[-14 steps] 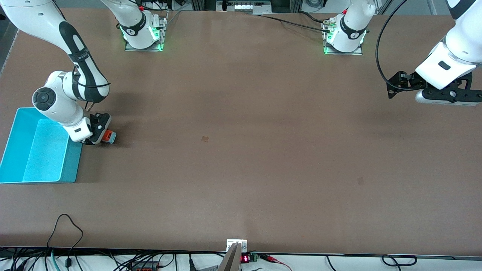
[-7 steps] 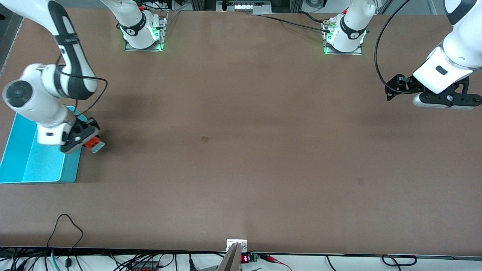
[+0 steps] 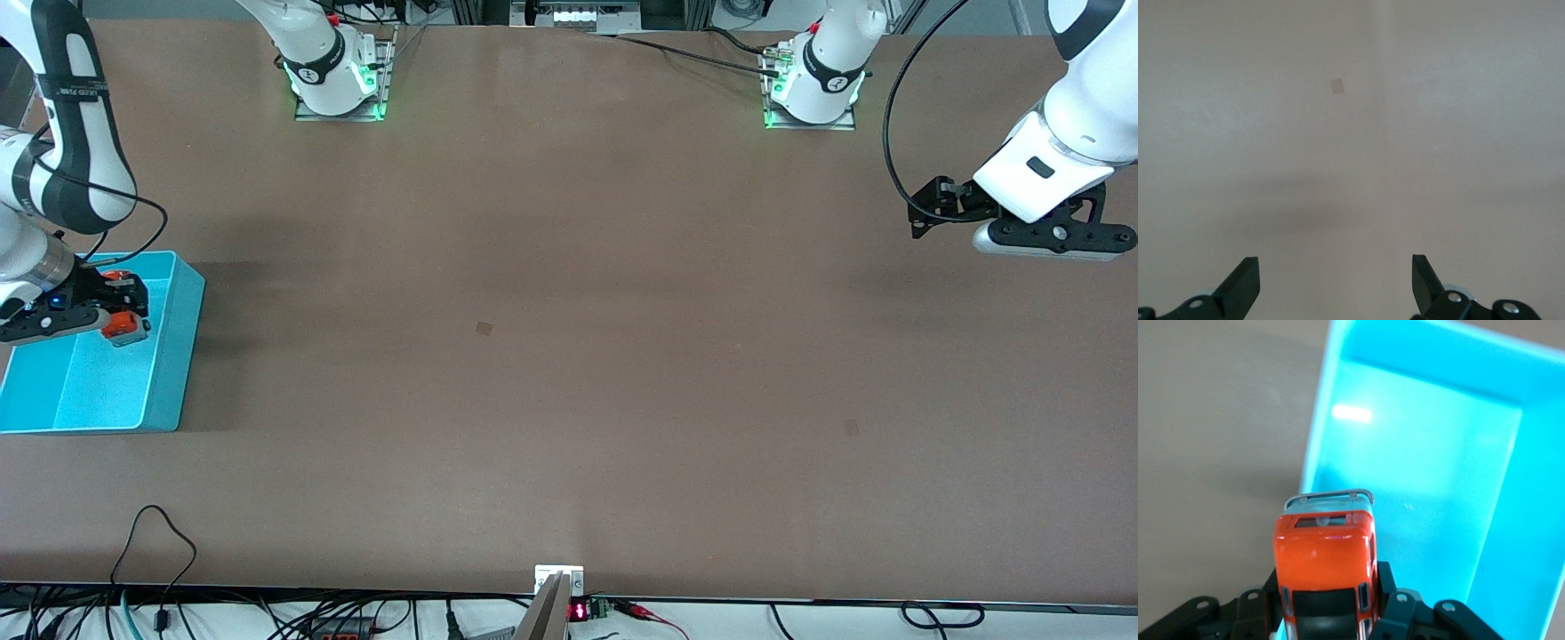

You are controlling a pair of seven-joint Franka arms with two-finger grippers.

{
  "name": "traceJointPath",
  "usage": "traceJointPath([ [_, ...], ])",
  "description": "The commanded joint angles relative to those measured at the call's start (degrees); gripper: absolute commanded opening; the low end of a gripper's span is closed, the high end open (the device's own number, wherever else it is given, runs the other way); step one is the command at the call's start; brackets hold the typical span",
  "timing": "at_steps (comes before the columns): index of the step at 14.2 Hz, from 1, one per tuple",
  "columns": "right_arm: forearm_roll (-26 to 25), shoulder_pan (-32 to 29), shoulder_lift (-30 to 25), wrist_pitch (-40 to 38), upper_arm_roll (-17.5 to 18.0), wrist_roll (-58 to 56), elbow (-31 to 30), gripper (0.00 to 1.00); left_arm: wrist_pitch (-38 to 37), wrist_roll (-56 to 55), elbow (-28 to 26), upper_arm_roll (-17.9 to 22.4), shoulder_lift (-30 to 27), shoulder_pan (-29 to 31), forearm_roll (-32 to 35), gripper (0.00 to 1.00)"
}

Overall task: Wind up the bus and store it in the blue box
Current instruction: 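Lower the bus into the blue box and open the right gripper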

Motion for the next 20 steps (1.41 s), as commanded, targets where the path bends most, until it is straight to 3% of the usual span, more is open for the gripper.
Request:
traceJointPath([
  [1,1.08,0.21,3.59,-0.62,-2.45,2.78,2.65,0.00,-1.45,-0.41,1.70,-0.10,0.62,-0.06,-0.69,1.00],
  [5,3.80,-3.30,12.55,-0.36,-4.12,1.73,9.40,0.00,-1.54,-0.50,1.70,-0.01,0.62,-0.06,-0.69,1.00],
  [11,9.61,-3.84,19.59,0.00,-3.69,-0.21,13.46,0.00,-1.63,-0.50,1.70,-0.01,0.62,-0.06,-0.69,1.00],
  [12,9.61,-3.84,20.21,0.52,-3.60,-0.21,13.46,0.05,-1.63,-0.50,1.70,-0.01,0.62,-0.06,-0.69,1.00],
  [17,8.74,-3.75,20.65,2.28,-3.60,-1.43,13.46,0.55,-1.63,-0.50,1.70,-0.09,0.62,-0.06,-0.69,1.00],
  [18,8.91,-3.75,20.65,2.37,-3.60,-3.88,13.46,0.84,-1.63,-0.50,1.70,-0.01,0.62,-0.06,-0.69,1.00],
  [19,9.34,-3.92,20.48,2.72,-3.60,-5.64,13.46,1.00,-1.63,-0.50,1.70,-0.01,0.62,-0.06,-0.69,1.00],
  [20,9.43,-4.27,20.13,3.07,-3.60,-7.40,13.46,1.00,-1.63,-0.50,1.70,-0.09,0.62,-0.06,-0.69,1.00],
])
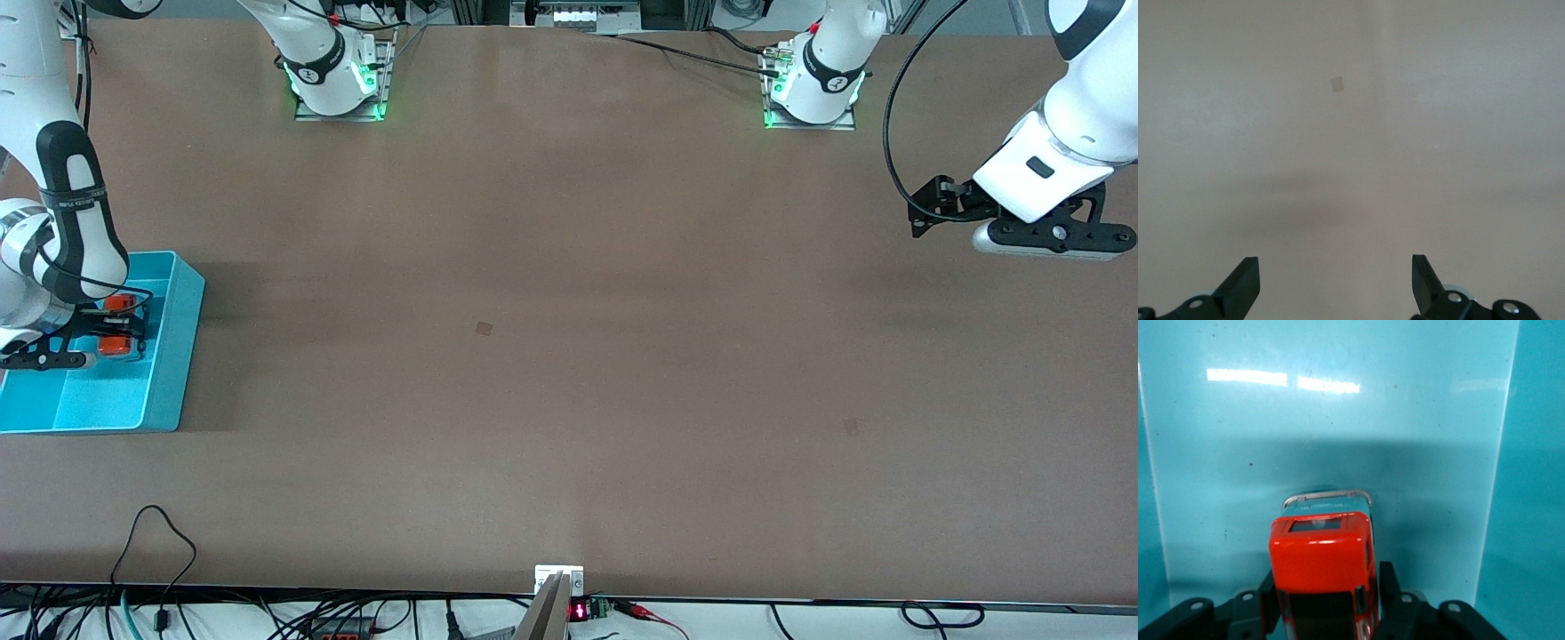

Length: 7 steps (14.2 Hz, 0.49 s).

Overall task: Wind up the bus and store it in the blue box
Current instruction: 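Lower the bus into the blue box and open the right gripper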

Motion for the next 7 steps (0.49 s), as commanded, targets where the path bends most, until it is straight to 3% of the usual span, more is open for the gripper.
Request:
traceJointPath([
  [1,1.43,-1.06,-1.19,0.43,0.28,-6.17,0.72,1.00,-1.32,-0.50,1.64,-0.09,0.61,-0.06,-0.69,1.00],
  [4,4.15,-0.72,-5.75,-0.44,0.98,-6.45,0.81,1.00,-1.32,-0.50,1.64,-0.01,0.61,0.03,-0.69,1.00],
  [7,3.81,-0.28,-10.84,-2.11,1.43,-6.27,0.90,1.00,-1.32,-0.50,1.64,-0.09,0.61,0.03,-0.69,1.00],
])
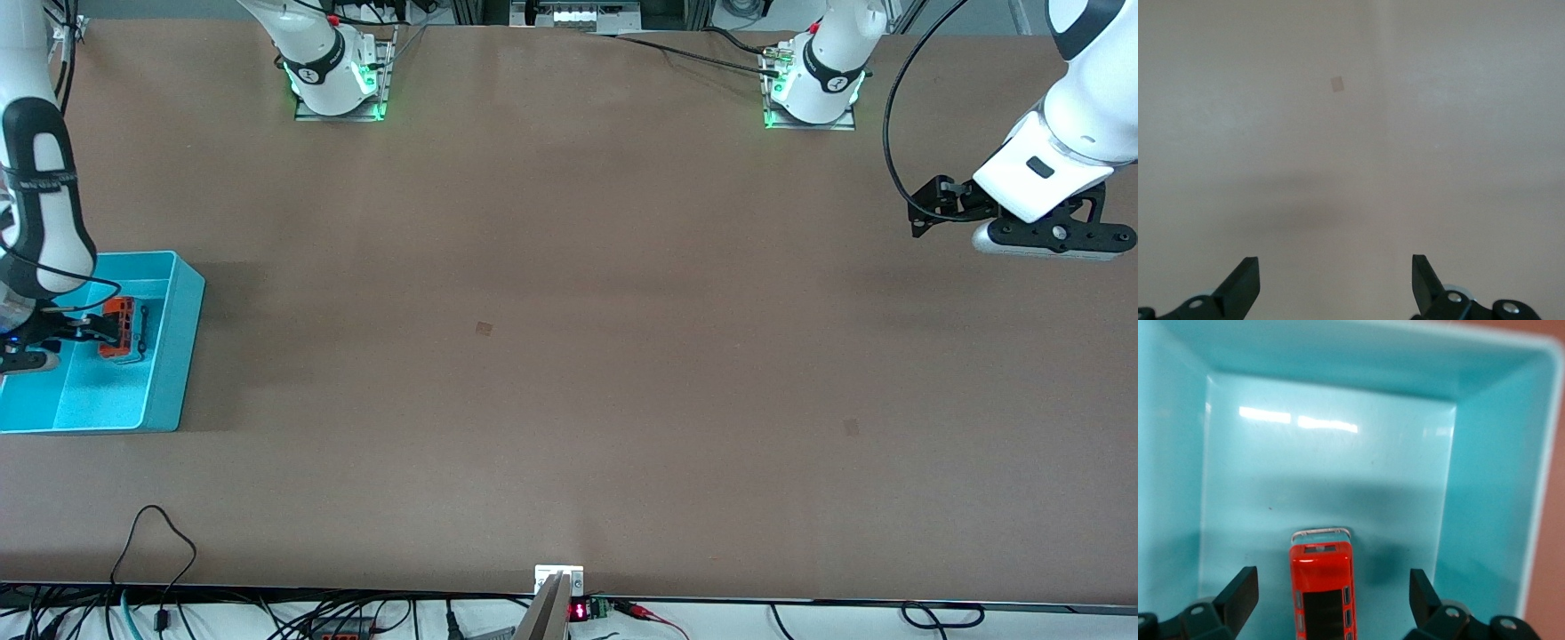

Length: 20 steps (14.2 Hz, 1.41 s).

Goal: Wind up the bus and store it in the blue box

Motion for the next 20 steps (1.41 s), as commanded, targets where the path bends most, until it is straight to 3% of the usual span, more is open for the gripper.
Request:
traceJointPath([
  [1,0.57,0.69,-6.31,-3.00,0.78,-1.86,-1.08,1.00,-1.29,-0.50,1.64,-0.01,0.61,0.02,-0.69,1.00],
  [5,0.22,3.94,-13.25,-18.71,1.39,0.93,3.84,1.00,-1.29,-0.50,1.64,-0.09,0.61,0.02,-0.69,1.00],
  [9,-9.26,4.39,-21.16,-28.81,11.22,18.58,5.86,1.00,-1.29,-0.50,1.64,-0.09,0.61,0.02,-0.69,1.00],
  [11,-9.27,4.65,-23.37,-39.27,15.01,24.13,9.19,1.00,-1.29,-0.50,1.64,-0.01,0.61,0.02,-0.69,1.00],
  [14,-9.63,4.65,-28.46,-44.75,18.01,29.59,10.09,1.00,-1.29,-0.50,1.64,-0.01,0.69,0.02,-0.69,1.00],
  [17,-9.71,4.47,-27.51,-46.50,18.10,29.60,12.88,1.00,-1.29,-0.50,1.64,-0.01,0.61,0.02,-0.69,1.00],
  [20,-9.98,5.79,-22.86,-54.06,17.75,30.30,19.56,1.00,-1.29,-0.50,1.64,-0.01,0.61,0.02,-0.69,1.00],
])
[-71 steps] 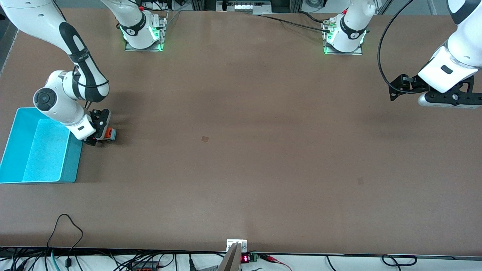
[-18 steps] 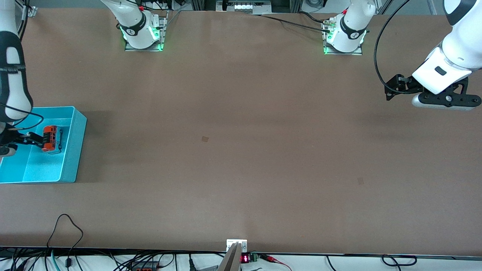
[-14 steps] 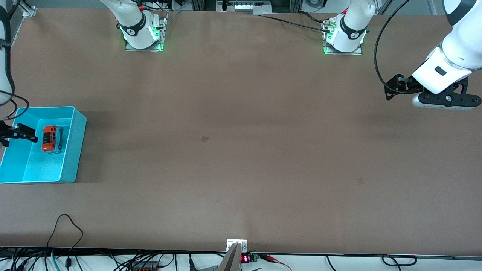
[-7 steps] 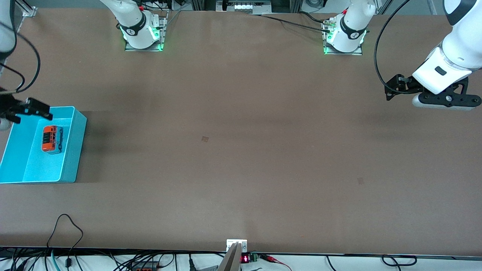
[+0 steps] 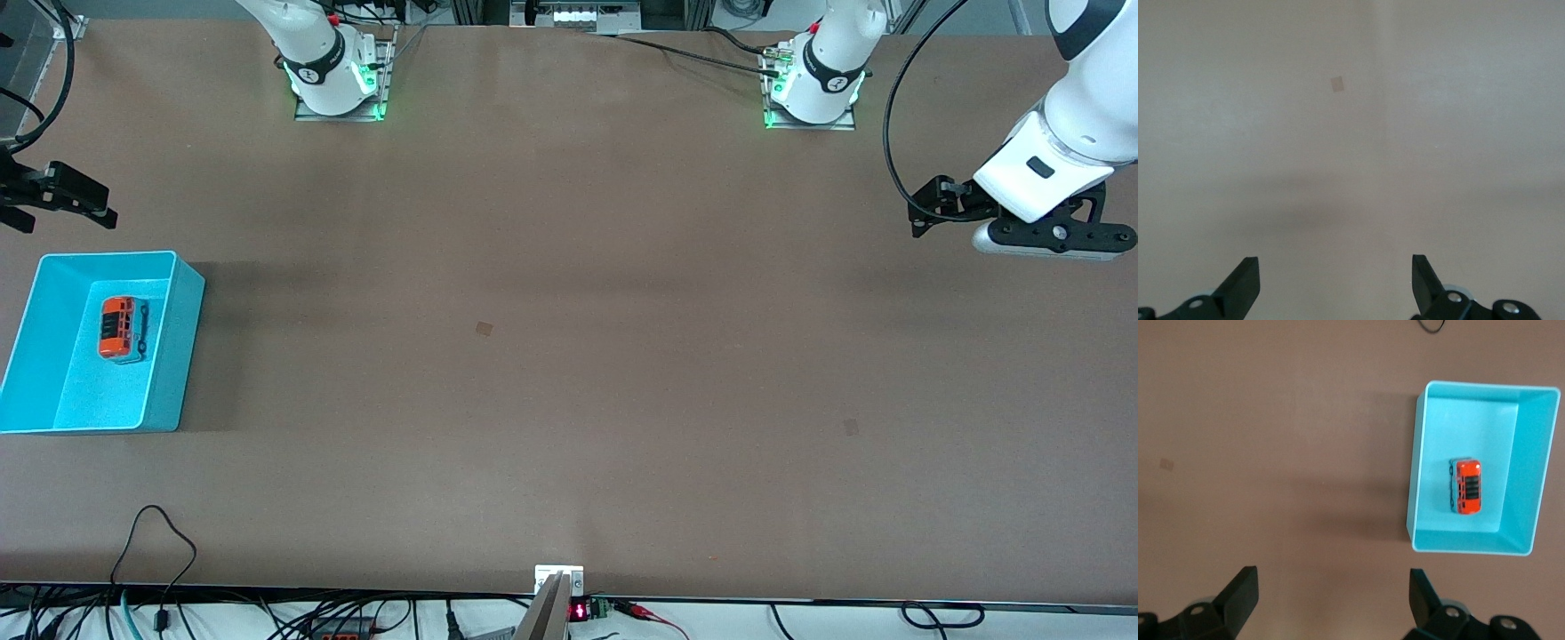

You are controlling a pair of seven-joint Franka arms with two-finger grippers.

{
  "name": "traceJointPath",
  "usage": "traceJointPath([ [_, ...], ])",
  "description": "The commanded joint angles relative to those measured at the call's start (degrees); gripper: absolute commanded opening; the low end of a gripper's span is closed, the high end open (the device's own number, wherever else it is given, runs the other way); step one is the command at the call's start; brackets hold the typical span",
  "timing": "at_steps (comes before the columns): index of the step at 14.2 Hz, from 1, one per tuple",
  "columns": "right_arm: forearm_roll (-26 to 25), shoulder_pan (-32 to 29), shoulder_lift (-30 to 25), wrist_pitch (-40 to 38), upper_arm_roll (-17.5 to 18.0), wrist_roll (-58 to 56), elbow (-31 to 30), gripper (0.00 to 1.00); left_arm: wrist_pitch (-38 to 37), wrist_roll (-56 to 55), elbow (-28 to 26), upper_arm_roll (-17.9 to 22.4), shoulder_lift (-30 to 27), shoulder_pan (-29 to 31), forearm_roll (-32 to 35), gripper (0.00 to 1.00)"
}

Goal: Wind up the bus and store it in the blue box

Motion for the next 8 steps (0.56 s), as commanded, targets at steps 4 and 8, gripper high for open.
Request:
traceJointPath([
  [4,-0.40,1.34,5.12,-4.01,0.05,7.37,6.32,1.00,-1.28,-0.50,1.62,-0.01,0.69,0.18,-0.69,1.00],
  [8,-0.40,1.34,4.95,-4.01,0.05,7.82,5.70,1.00,-1.28,-0.50,1.62,-0.01,0.61,0.19,-0.69,1.00],
])
